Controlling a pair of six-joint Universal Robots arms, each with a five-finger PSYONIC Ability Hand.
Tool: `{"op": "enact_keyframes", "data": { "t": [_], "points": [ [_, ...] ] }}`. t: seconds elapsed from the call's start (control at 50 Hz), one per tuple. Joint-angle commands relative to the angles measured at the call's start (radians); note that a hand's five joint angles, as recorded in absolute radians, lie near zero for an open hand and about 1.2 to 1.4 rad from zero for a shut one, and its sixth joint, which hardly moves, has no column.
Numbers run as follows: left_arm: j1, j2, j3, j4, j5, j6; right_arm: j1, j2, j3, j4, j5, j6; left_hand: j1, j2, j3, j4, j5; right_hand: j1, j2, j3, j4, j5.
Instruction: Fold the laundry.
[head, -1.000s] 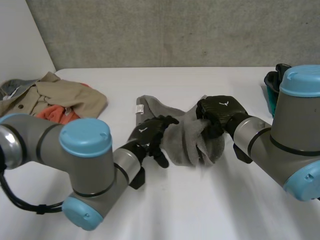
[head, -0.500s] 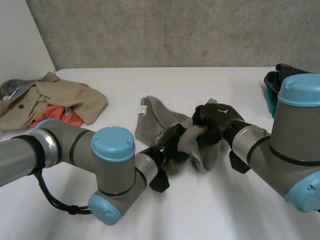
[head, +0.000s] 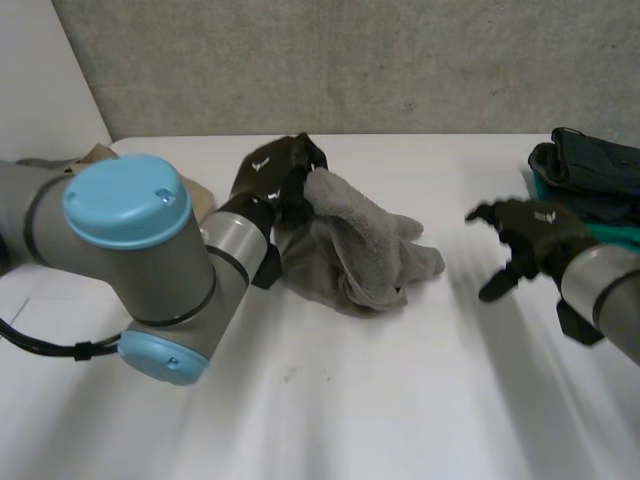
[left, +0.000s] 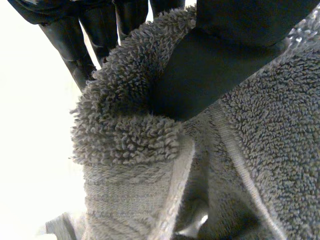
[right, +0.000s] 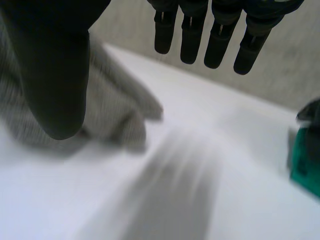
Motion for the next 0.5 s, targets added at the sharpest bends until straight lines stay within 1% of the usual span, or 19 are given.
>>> {"op": "enact_keyframes", "data": {
  "t": [0.02, 0.06, 0.08, 0.12, 0.16, 0.22, 0.28, 0.36, 0.4, 0.42, 0.46, 0.5],
  "points": [
    [-0.010, 0.071, 0.006, 0.002, 0.005, 0.046, 0.008, 0.006, 0.134, 0.011, -0.061, 0.002, 0.248, 0.226, 0.219, 0.199, 0.228, 0.081, 0.082, 0.075, 0.076, 0.072],
    [-0.012, 0.081, 0.006, 0.000, 0.005, 0.047, 0.026, 0.026, 0.134, -0.035, -0.072, 0.039, 0.248, 0.226, 0.219, 0.199, 0.228, 0.075, 0.076, 0.069, 0.070, 0.066],
    [-0.012, 0.097, 0.006, 0.000, 0.005, 0.050, 0.069, 0.073, 0.120, -0.099, -0.074, 0.111, 0.248, 0.226, 0.219, 0.199, 0.228, 0.066, 0.068, 0.060, 0.061, 0.058],
    [-0.012, 0.108, 0.006, -0.002, 0.005, 0.055, 0.109, 0.112, 0.100, -0.150, -0.072, 0.174, 0.248, 0.226, 0.219, 0.199, 0.228, 0.042, 0.044, 0.037, 0.038, 0.034],
    [-0.014, 0.123, 0.005, -0.002, 0.003, 0.067, 0.147, 0.174, 0.053, -0.228, -0.069, 0.269, 0.248, 0.226, 0.219, 0.199, 0.228, 0.034, 0.035, 0.028, 0.029, 0.025],
    [-0.014, 0.144, 0.000, -0.003, 0.002, 0.089, 0.183, 0.262, -0.024, -0.284, -0.065, 0.350, 0.248, 0.226, 0.219, 0.199, 0.228, 0.034, 0.035, 0.028, 0.029, 0.025],
    [-0.026, 0.177, -0.009, -0.003, -0.001, 0.119, 0.204, 0.323, -0.082, -0.287, -0.061, 0.365, 0.248, 0.226, 0.219, 0.199, 0.228, 0.039, 0.041, 0.034, 0.035, 0.031],
    [-0.056, 0.195, -0.009, -0.009, -0.004, 0.155, 0.301, 0.435, -0.200, -0.293, -0.060, 0.374, 0.248, 0.226, 0.219, 0.199, 0.228, 0.080, 0.082, 0.075, 0.075, 0.072],
    [-0.060, 0.200, -0.009, -0.014, -0.006, 0.165, 0.313, 0.466, -0.227, -0.296, -0.060, 0.380, 0.248, 0.226, 0.219, 0.199, 0.228, 0.101, 0.103, 0.095, 0.096, 0.093],
    [-0.061, 0.204, -0.009, -0.014, -0.006, 0.168, 0.318, 0.484, -0.243, -0.296, -0.058, 0.383, 0.248, 0.226, 0.219, 0.199, 0.228, 0.130, 0.132, 0.124, 0.125, 0.122],
    [-0.061, 0.220, -0.007, -0.015, -0.006, 0.176, 0.319, 0.517, -0.277, -0.298, -0.054, 0.415, 0.248, 0.226, 0.219, 0.199, 0.228, 0.367, 0.369, 0.361, 0.362, 0.359],
    [-0.061, 0.229, -0.006, -0.017, -0.006, 0.179, 0.318, 0.527, -0.294, -0.301, -0.049, 0.449, 0.248, 0.226, 0.219, 0.199, 0.228, 0.710, 0.712, 0.704, 0.705, 0.701]
  ]
}}
